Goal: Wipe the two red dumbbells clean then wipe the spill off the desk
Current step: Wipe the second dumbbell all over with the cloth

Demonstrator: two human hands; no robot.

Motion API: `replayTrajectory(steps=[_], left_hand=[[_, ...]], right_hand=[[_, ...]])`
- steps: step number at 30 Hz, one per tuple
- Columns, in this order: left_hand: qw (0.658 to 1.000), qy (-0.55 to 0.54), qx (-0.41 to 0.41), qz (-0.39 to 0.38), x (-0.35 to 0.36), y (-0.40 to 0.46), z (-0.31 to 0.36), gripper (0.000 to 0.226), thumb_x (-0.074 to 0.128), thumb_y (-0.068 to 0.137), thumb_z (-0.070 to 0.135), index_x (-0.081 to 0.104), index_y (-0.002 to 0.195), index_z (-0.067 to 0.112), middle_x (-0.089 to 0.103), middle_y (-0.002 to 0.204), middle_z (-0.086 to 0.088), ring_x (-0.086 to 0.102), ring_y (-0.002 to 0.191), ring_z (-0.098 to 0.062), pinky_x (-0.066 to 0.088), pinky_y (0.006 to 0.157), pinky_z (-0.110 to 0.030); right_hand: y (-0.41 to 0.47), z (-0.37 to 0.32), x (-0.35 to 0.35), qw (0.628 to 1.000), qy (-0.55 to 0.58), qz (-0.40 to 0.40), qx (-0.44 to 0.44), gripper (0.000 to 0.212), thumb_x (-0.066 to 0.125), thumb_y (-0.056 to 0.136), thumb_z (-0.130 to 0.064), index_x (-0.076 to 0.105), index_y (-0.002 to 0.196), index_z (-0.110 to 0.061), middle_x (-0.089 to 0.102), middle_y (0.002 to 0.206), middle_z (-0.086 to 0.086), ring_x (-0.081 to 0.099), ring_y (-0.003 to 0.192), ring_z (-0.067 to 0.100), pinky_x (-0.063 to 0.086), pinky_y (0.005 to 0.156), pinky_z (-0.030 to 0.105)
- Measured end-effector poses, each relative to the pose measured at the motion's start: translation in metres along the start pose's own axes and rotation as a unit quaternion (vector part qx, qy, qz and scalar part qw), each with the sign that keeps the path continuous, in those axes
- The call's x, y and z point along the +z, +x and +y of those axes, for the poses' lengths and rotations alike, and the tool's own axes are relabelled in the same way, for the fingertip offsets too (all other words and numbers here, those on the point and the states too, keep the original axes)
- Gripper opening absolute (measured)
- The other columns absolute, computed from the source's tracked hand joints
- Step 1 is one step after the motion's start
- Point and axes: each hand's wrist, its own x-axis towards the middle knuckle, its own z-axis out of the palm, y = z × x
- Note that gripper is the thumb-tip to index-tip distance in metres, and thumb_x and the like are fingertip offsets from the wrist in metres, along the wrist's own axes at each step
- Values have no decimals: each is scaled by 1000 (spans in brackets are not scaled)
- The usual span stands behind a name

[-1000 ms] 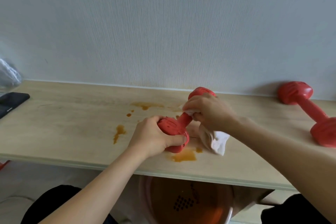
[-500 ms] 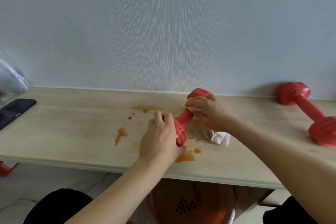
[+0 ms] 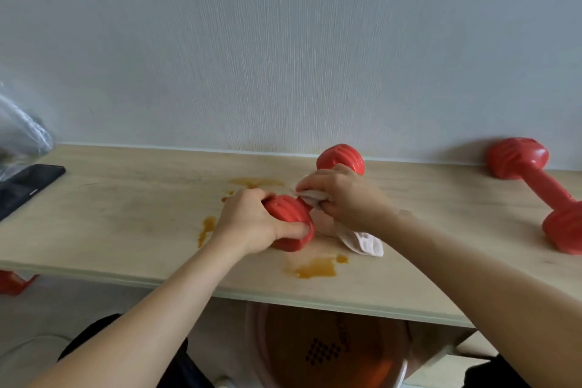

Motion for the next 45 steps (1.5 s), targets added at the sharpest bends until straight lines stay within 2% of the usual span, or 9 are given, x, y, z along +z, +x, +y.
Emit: replayTrajectory(steps=[9, 14, 18, 23, 26, 30, 37, 41, 45], left_hand=[[991, -113, -42, -58, -4, 1, -9, 61, 86, 50, 37, 66, 105, 20, 69, 96, 6, 65, 86, -9, 48, 66, -19], [986, 156, 45, 34, 13, -12, 6, 74, 73, 67, 47, 40, 127, 18, 41, 121, -2, 47, 108, -21, 46, 81, -32], [972, 214, 68, 73, 24, -13, -1, 83, 80, 60, 41, 36, 126, 16, 42, 122, -2, 44, 111, -21, 43, 80, -29], [991, 126, 14, 46, 11, -9, -3, 69, 81, 45, 49, 54, 105, 26, 59, 100, 8, 58, 85, -15, 41, 65, -24], [995, 93, 9, 32, 7, -12, -6, 64, 80, 44, 52, 56, 99, 29, 58, 90, 13, 57, 78, -10, 39, 58, -22], [999, 49, -8, 10, 5, -11, -10, 61, 81, 44, 53, 60, 95, 28, 60, 82, 15, 54, 69, 1, 39, 52, -16], [997, -52, -45, -39, -4, -6, -13, 56, 86, 43, 48, 64, 89, 24, 66, 82, 13, 60, 70, 1, 42, 48, -11], [992, -96, -64, -56, -4, -4, -19, 50, 84, 37, 50, 72, 77, 23, 72, 76, 8, 67, 72, -6, 50, 60, -21], [987, -123, -71, -69, -5, -6, -17, 43, 87, 49, 42, 68, 83, 24, 70, 79, 10, 62, 69, 2, 40, 46, -8]], right_hand=[[15, 15, -8, 997, -43, 10, 62, 28, 53, 90, -21, 66, 111, -32, 59, 120, -9, 50, 113, 19, 50, 81, 43], [16, 15, -9, 997, -55, 9, 49, 26, 53, 86, -12, 69, 101, -26, 62, 111, -6, 50, 107, 21, 51, 77, 47], [17, 8, -9, 997, -60, 2, 45, 29, 54, 87, -14, 69, 109, -27, 63, 116, -8, 49, 114, 20, 48, 85, 42], [-1, -37, -4, 991, -92, -80, -55, 37, 50, 84, -13, 63, 117, -25, 60, 123, -11, 50, 102, 21, 41, 84, 30], [-6, -28, -3, 989, -120, -62, -57, 37, 48, 88, -14, 59, 120, -31, 54, 126, -19, 44, 104, 18, 39, 73, 29], [4, 12, -8, 991, -133, -17, -4, 16, 51, 88, -13, 62, 97, -19, 60, 114, -14, 49, 107, 20, 51, 70, 42], [4, -10, -11, 997, -58, -26, -46, 16, 42, 78, -16, 51, 65, -20, 61, 84, -10, 57, 82, 20, 49, 60, 44], [-7, -32, -3, 994, -53, -63, -69, 36, 54, 80, -10, 68, 110, -25, 61, 122, -13, 54, 108, 15, 48, 75, 35], [7, -2, -6, 996, -88, -24, -25, 14, 54, 77, -6, 63, 83, -16, 65, 103, -8, 57, 94, 20, 52, 64, 45]])
